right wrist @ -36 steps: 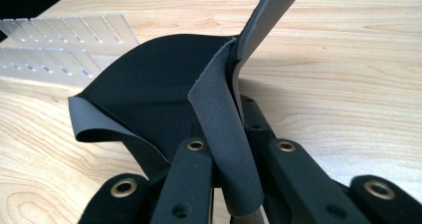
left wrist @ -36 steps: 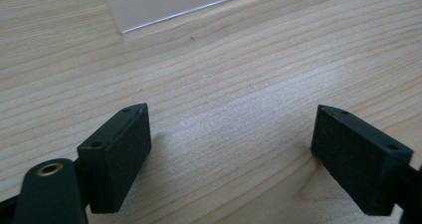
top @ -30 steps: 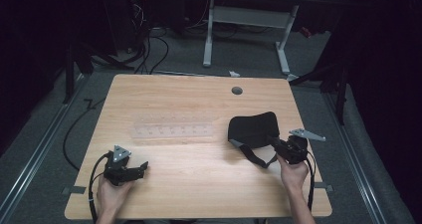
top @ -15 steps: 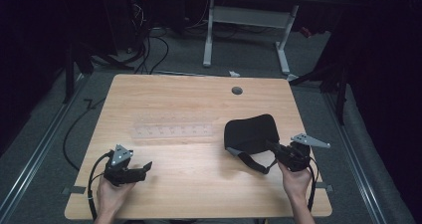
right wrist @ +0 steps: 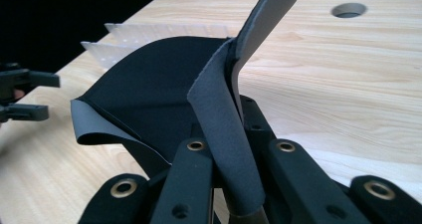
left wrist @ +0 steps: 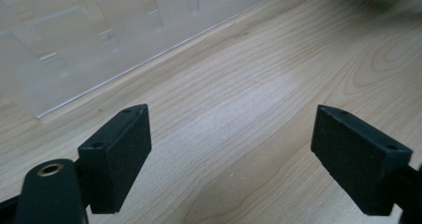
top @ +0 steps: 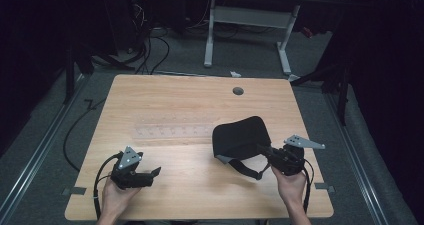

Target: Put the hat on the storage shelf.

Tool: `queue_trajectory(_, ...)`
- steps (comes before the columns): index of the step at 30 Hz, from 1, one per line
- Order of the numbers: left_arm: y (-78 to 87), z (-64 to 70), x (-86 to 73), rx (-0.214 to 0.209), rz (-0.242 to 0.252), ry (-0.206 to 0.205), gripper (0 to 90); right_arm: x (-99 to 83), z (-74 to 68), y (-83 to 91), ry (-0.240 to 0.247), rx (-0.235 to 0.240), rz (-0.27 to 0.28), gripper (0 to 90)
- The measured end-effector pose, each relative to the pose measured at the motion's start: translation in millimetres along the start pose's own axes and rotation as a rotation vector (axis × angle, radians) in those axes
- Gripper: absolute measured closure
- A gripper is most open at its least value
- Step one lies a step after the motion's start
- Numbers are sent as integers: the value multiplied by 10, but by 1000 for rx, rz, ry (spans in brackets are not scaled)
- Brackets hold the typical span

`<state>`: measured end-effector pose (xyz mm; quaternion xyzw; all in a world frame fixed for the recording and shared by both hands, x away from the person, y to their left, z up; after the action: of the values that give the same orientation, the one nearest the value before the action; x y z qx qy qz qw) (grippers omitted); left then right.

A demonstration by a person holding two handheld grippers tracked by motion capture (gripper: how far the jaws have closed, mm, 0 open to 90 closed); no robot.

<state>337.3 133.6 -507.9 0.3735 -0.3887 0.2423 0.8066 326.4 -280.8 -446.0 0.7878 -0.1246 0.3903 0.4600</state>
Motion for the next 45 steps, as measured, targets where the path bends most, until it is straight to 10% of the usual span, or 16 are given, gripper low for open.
queue_trajectory(25,-66,457,13,-141,-6,-79,174,190,-541,-378,106,127,-74,856)
queue_trajectory(45,-25,551,8,-181,-11,-115,183,180,-713,-605,109,194,-128,855)
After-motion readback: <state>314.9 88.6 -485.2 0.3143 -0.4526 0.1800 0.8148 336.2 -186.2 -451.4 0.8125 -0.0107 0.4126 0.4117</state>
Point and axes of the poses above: each handheld gripper's, and its own axes: y roughly backward along the jaws, x roughly out of its top, z roughly to its right, the point moved 1 cm from there along -y, roughly forward along the jaws, and after that the axes turned 11 degrees about -z, right-handed, at the moved point
